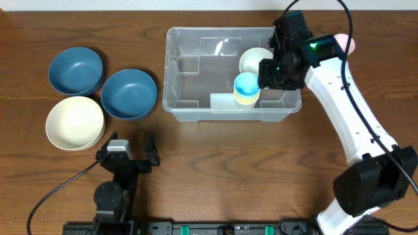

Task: Pack container
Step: 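Carry the light-blue cup into the bin, stack it, and release, then move the right gripper to the pink cup and grasp it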

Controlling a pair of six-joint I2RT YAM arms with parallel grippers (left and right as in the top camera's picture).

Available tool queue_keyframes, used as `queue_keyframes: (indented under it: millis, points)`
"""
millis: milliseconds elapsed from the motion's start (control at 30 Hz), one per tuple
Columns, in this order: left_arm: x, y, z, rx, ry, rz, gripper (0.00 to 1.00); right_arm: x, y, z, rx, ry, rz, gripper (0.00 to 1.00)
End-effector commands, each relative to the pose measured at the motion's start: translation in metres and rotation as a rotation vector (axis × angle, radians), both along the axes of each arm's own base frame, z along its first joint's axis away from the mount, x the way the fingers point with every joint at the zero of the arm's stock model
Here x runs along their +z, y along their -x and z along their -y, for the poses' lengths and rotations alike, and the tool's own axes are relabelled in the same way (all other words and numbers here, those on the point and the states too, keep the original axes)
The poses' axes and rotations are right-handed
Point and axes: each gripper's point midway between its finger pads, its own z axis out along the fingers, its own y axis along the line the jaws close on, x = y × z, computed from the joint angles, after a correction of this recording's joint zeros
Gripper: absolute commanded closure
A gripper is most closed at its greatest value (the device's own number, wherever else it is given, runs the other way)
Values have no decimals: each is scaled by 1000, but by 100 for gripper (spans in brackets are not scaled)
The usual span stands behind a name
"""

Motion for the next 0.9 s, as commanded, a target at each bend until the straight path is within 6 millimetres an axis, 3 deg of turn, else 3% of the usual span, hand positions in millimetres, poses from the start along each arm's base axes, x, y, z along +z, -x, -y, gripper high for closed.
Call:
queue_keyframes:
  millis: [0, 167, 267, 400, 533, 733, 867]
  points:
    - [-17, 1, -2, 8, -10, -48, 2, -4, 0, -3, 28, 14, 4, 43]
    - [-17, 1, -2, 8, -10, -48, 2, 9, -10, -7, 46, -16, 64, 43]
    - [-17, 1, -2, 8, -10, -48, 2, 31, -25, 5, -3, -31, 140, 39]
    - [-17, 1, -2, 8, -10, -48, 2, 48, -53, 51, -138, -21, 222, 32]
    - [-17, 1, -2, 8, -10, -48, 2, 44, -74, 110, -285, -17, 247, 31]
    - [-17, 1, -2, 8, -10, -48, 2, 10, -94, 191, -454, 8, 218, 30]
    - [-17, 1, -2, 8, -10, -48, 2, -17, -102, 224, -518, 17, 191, 30]
